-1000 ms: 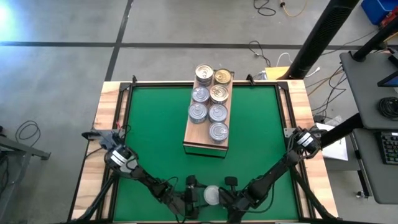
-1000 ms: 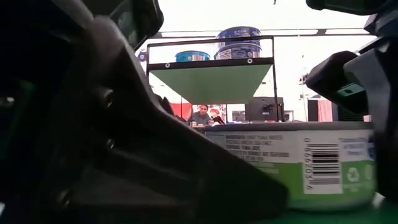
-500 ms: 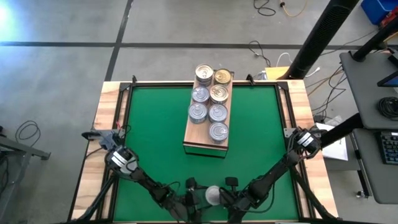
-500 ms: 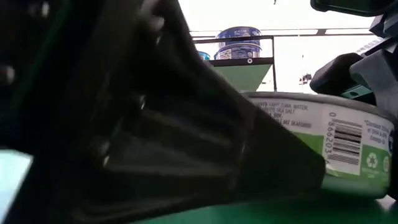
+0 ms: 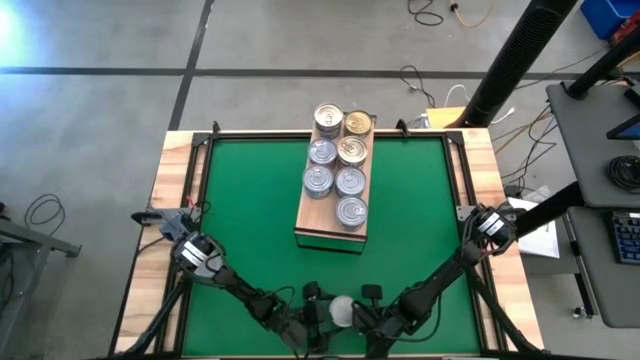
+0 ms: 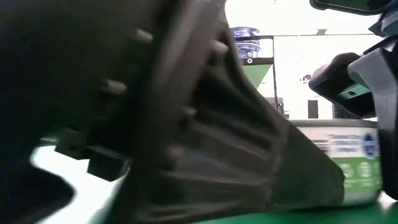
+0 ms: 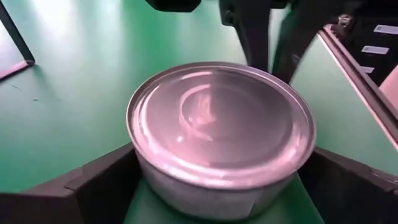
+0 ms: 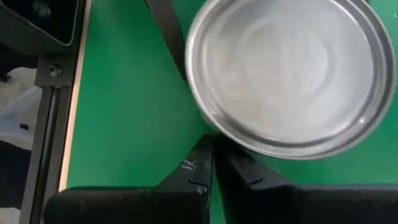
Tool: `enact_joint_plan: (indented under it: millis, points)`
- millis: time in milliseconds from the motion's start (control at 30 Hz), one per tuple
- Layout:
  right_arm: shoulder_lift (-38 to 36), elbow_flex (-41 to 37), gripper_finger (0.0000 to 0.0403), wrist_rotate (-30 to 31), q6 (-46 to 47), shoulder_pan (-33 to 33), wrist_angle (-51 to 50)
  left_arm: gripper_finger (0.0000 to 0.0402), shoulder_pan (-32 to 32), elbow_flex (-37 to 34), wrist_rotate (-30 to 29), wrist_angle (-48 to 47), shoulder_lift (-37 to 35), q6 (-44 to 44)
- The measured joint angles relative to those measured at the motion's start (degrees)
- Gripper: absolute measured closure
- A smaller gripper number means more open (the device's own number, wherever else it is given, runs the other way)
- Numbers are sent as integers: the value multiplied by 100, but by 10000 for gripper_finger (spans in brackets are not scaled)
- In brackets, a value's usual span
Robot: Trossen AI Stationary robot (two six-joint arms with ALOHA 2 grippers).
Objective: Stack canned seafood by type on shelf
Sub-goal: Put the green tuna can on the shelf
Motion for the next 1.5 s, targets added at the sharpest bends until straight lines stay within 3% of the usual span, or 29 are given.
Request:
enact_joint_plan:
  millis: [333, 633, 867, 1100, 1367, 1500]
  points:
    - [0, 0, 390, 10, -5, -9, 32, 3, 202, 5, 283, -1, -2, 250]
    - [-58, 10, 390, -42, -9, -9, -65, 33, 162, -174, 337, -353, -347, 681]
    - [-309, 220, 390, 226, -32, 41, -717, 32, -164, -1065, -25, -1912, -2251, 550]
    - [-592, 720, 390, 985, -832, -136, -730, 32, -192, -2189, -303, -2221, -4563, 929]
    - [-549, 1763, 390, 782, -2144, -669, -1048, 27, 599, -2448, 426, -3726, -6470, 1546]
    - [-554, 2421, 390, 1213, -2851, -913, -1348, 27, 1179, -2362, 704, -4659, -6942, 1560]
